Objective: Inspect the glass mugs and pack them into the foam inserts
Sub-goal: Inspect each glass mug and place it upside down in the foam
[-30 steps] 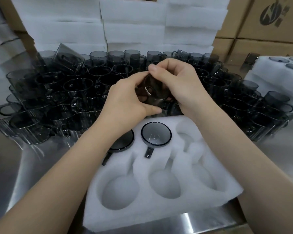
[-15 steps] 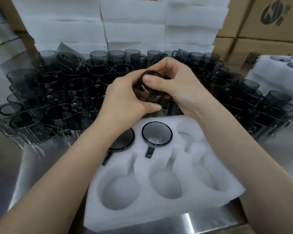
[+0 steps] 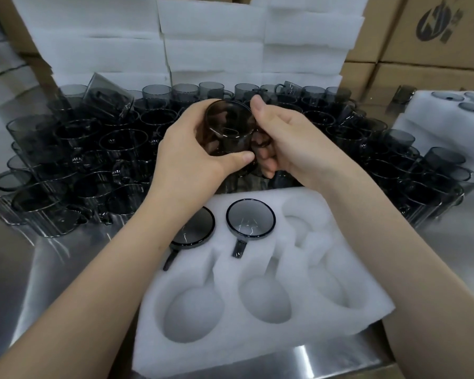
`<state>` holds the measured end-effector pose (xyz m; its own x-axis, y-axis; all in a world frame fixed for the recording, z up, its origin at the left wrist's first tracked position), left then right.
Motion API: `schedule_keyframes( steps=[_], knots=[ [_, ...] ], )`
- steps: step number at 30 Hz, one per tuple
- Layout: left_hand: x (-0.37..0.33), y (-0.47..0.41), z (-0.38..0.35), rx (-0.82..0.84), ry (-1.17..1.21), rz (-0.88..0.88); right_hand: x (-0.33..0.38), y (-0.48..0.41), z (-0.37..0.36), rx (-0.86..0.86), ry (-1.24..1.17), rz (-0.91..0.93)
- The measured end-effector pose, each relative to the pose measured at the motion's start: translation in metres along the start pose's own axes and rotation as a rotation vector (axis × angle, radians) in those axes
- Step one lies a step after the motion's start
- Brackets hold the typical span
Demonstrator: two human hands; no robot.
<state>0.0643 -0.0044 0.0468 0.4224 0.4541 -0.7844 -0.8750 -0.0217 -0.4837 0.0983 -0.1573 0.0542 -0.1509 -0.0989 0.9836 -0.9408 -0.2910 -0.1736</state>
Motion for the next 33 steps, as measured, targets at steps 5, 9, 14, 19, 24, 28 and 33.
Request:
schedule_keyframes(
  steps=[5,9,14,19,24,28,33],
  knots=[
    [-0.004,0.001,0.002,-0.044,0.057,-0.023,0.001,-0.001,-0.005,0.09,-0.227,0.006],
    [-0.004,0.001,0.005,-0.048,0.133,0.011,0.003,0.001,-0.005,0.195,-0.342,0.038],
    [0.004,-0.002,0.006,0.061,0.363,0.187,0.005,0.002,-0.007,0.254,-0.327,0.184],
    [0.005,-0.003,0.002,0.174,0.382,0.262,0.007,0.001,-0.007,0.159,-0.214,0.316],
    [0.003,-0.002,-0.003,0.215,0.318,0.267,0.004,-0.004,-0.006,0.057,-0.269,0.239],
    [0.004,0.0,-0.004,0.136,0.129,0.193,0.001,-0.008,0.0,-0.041,-0.202,0.113],
    [0.002,0.001,-0.003,0.057,-0.118,0.097,0.0,-0.007,0.003,-0.113,-0.08,0.126]
  ],
)
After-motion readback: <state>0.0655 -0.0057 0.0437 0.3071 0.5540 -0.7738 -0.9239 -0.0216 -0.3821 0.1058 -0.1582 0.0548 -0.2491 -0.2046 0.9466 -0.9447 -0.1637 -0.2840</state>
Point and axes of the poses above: each hand's wrist, its own y-axis away from the middle knuckle, its own z-axis out of the back of the hand, x = y × z, the point moved 3 cm from there along -y, towards the middle knuckle, and after that the axes turned 14 degrees about -y, right-handed, at the moved point
